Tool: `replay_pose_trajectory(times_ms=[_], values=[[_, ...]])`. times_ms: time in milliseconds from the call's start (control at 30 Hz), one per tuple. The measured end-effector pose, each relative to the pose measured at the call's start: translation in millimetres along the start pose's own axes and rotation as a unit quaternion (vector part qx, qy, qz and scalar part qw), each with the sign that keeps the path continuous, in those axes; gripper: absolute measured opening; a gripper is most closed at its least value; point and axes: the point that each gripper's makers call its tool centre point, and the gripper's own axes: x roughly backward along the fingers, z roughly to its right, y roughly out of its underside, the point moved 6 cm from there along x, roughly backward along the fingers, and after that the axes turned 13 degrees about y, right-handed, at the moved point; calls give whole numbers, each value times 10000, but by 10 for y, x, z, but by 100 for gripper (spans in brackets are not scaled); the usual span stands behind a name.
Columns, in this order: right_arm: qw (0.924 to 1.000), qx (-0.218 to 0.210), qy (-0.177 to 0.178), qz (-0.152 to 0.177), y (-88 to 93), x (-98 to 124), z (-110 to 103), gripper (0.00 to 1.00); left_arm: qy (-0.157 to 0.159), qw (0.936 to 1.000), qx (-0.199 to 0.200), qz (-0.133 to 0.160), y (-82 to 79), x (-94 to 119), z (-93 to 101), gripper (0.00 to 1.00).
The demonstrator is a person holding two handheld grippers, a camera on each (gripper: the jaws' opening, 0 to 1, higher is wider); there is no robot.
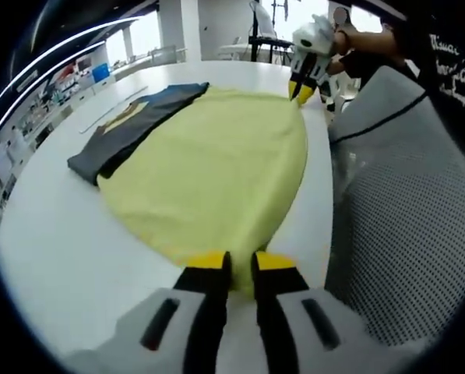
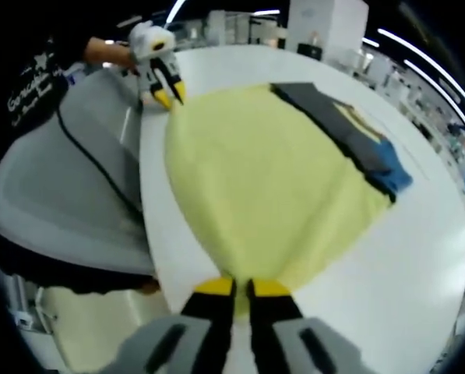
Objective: Fold the garment on the visible template until the final outline fits inside the template.
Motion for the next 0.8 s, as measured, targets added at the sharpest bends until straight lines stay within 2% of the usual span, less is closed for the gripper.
replay_pose_trajectory(times_ms=[167, 400, 800], values=[[10000, -62, -18, 18, 3, 8, 1, 0, -115, 9998, 146, 68, -13, 3, -28, 1], [9998, -150, -31, 84, -8, 73, -29, 0, -151, 9996, 181, 161, -33, 68, 3, 0], [9991, -239, -317, 157, -20, 328, -249, 0, -73, 9994, 255, 232, -36, 210, 222, 0]])
